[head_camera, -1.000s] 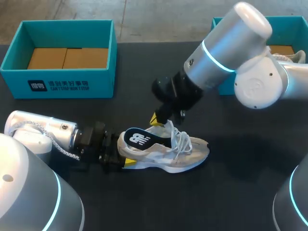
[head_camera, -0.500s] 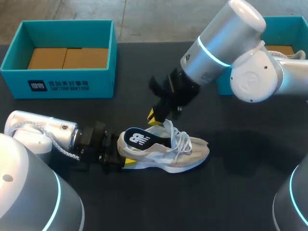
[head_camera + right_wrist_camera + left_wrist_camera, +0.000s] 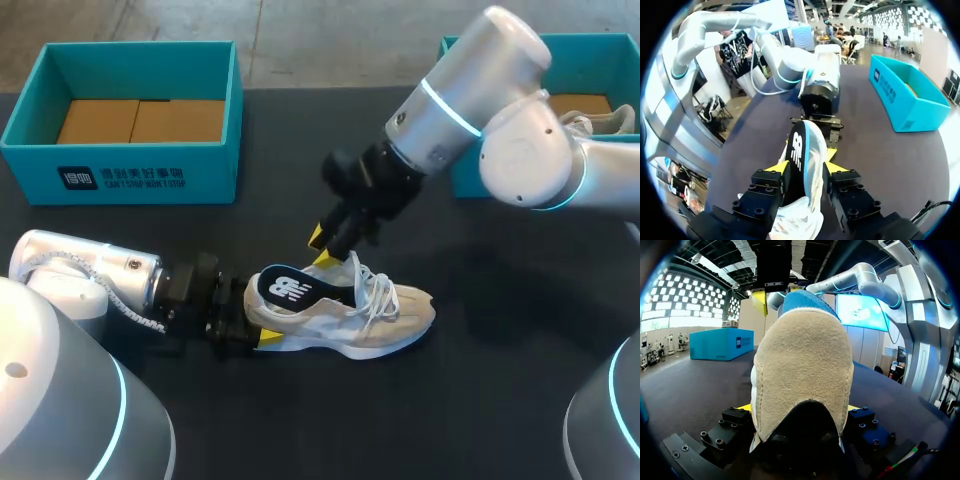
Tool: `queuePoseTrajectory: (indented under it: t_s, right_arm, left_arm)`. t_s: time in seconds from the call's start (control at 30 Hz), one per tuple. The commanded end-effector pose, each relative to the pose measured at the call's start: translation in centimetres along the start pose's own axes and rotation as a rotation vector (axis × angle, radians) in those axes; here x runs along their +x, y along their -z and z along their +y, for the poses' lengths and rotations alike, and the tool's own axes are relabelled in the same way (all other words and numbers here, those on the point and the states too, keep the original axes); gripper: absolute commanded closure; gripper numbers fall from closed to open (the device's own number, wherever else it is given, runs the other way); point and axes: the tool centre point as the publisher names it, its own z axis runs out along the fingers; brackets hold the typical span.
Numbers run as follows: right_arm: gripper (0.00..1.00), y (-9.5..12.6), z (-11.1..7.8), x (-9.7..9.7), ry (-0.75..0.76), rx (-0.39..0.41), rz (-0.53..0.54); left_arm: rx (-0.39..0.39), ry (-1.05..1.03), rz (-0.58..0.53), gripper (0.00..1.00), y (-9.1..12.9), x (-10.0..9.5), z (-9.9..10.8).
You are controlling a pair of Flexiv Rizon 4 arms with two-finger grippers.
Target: Take the shoe out of the shoebox, open the shoe tongue, remove and reinsert the insole, then place the shoe into the shoebox
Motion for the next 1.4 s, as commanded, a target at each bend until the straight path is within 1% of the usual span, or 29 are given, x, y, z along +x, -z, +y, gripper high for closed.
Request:
queuePoseTrajectory:
  t_s: [0.03, 0.27, 0.43, 0.8, 1.03, 1.4]
  right_arm:
    - [0.58, -1.0, 1.0, -0.9, -0.009, 0.043, 0.03]
    - [0.57, -2.0, 1.1, -0.7, 0.011, 0.098, 0.044]
    - [0.58, -2.5, 1.1, -0.6, -0.003, 0.122, 0.077]
    - [0.58, -3.1, 0.6, -0.2, -0.008, 0.119, 0.103]
    - [0.59, -2.9, -0.1, -0.7, -0.014, 0.113, 0.135]
    - [0.58, -3.0, 0.3, -1.9, 0.001, 0.131, 0.166]
  left_arm:
    - [-0.001, 0.0, -0.002, 1.0, -0.1, 0.1, 0.3]
    - [-0.001, 0.0, -0.002, 1.0, -0.1, 0.1, 0.3]
    - [-0.001, 0.0, -0.002, 1.0, -0.1, 0.1, 0.3]
    - [-0.001, 0.0, -0.002, 1.0, -0.1, 0.1, 0.3]
    - [-0.001, 0.0, -0.002, 1.0, -0.1, 0.1, 0.3]
    - [-0.001, 0.0, -0.002, 1.0, -0.1, 0.1, 0.3]
